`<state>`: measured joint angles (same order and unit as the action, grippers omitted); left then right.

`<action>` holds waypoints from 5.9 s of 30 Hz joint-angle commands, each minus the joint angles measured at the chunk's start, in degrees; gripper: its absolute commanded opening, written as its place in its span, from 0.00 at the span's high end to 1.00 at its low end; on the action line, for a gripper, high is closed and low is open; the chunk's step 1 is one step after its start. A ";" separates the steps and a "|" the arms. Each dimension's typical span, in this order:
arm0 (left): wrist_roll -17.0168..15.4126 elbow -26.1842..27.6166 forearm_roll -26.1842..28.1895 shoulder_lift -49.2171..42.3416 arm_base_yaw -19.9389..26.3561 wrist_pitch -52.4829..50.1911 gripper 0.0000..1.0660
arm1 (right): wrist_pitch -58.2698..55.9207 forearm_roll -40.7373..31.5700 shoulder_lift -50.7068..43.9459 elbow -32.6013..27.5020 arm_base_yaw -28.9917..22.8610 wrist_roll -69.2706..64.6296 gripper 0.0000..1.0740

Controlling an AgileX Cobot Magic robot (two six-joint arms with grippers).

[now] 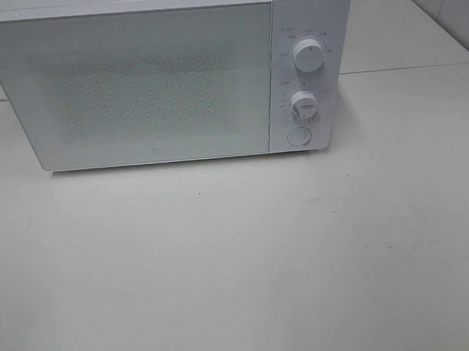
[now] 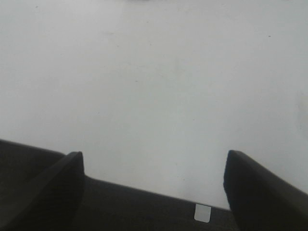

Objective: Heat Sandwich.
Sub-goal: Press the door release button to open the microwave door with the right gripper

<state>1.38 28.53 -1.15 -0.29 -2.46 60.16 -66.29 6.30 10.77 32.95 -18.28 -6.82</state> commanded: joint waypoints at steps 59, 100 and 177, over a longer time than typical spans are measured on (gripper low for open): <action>-0.17 -0.23 0.29 -1.43 0.06 -0.69 0.05 | 24.52 -1.20 2.58 -1.43 14.27 -0.92 0.29; -0.17 -0.23 0.29 -1.43 0.06 -0.69 0.05 | 96.72 -4.01 64.63 -1.78 14.09 0.11 0.29; -0.17 -0.23 0.29 -1.43 0.06 -0.69 0.05 | 125.31 -46.81 95.63 -2.75 -24.58 -25.73 0.29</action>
<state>1.38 28.53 -1.15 -0.29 -2.46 60.16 59.82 -42.23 106.57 29.68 -42.63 -27.10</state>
